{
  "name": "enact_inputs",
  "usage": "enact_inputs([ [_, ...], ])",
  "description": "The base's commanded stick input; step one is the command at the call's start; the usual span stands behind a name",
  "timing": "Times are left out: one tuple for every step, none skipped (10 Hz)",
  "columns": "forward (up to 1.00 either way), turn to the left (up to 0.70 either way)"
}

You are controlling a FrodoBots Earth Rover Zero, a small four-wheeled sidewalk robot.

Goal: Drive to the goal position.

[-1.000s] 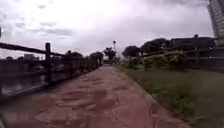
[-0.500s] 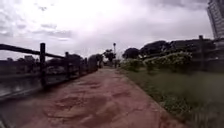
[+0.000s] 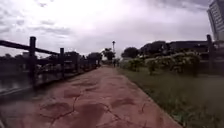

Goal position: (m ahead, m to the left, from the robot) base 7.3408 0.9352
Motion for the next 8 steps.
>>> enact_inputs([
  [1.0,0.0],
  [1.0,0.0],
  [1.0,0.0],
  [1.0,0.0],
  [1.0,0.0],
  [1.0,0.0],
  [1.0,0.0],
  [1.0,0.0],
])
